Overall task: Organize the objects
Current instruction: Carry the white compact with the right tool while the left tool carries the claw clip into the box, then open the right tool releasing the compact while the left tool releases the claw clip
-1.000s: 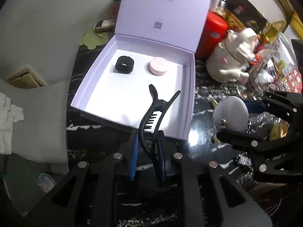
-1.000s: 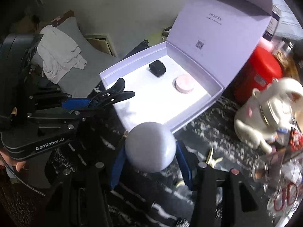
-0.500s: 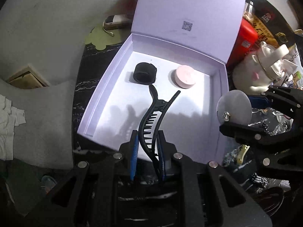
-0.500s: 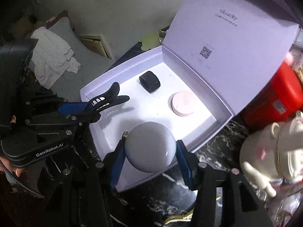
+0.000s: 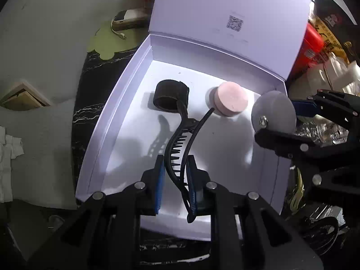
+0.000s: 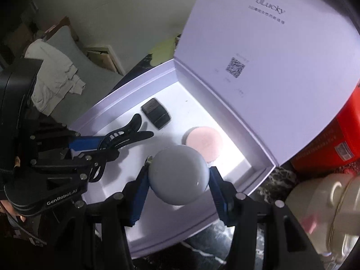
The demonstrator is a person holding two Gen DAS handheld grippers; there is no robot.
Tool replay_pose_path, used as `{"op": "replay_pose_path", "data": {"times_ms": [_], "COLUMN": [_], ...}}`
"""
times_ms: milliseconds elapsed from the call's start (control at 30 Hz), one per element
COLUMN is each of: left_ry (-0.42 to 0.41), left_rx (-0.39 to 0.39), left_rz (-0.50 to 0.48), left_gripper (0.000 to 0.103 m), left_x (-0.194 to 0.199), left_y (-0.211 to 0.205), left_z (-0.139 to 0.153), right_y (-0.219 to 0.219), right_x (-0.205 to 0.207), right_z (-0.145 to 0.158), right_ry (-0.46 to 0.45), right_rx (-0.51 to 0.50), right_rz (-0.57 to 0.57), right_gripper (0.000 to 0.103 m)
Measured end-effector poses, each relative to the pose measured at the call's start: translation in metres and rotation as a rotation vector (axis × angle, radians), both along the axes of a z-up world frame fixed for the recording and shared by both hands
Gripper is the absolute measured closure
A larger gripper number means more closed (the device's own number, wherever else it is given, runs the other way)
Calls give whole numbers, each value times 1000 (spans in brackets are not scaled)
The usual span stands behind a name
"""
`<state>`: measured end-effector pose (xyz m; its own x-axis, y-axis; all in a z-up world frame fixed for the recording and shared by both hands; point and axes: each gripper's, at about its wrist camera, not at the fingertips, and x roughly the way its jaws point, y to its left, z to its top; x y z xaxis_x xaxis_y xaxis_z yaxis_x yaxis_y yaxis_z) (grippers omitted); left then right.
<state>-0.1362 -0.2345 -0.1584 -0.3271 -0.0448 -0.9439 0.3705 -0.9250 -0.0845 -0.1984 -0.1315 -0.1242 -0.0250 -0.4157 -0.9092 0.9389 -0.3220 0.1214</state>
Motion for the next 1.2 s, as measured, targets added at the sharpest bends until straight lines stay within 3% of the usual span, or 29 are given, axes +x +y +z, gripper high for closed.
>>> {"op": "replay_pose_path", "data": {"times_ms": [367, 1067, 1200], "left_ry": [-24, -48, -41], "left_rx": [20, 12, 8], "left_rz": [32, 60, 74], "left_gripper": [85, 85, 85], "left_x": [-17, -30, -29], "left_y": [-14, -28, -28], "left_z": [-21, -36, -34], "right_y": [-17, -45, -47], "right_x": [-21, -30, -30], "right_z": [-17, -36, -42], "right_ry": [-10, 24, 33], "right_rx": [-9, -8, 29], "right_rz": [-35, -44, -67], "right_gripper": [50, 50, 50]}}
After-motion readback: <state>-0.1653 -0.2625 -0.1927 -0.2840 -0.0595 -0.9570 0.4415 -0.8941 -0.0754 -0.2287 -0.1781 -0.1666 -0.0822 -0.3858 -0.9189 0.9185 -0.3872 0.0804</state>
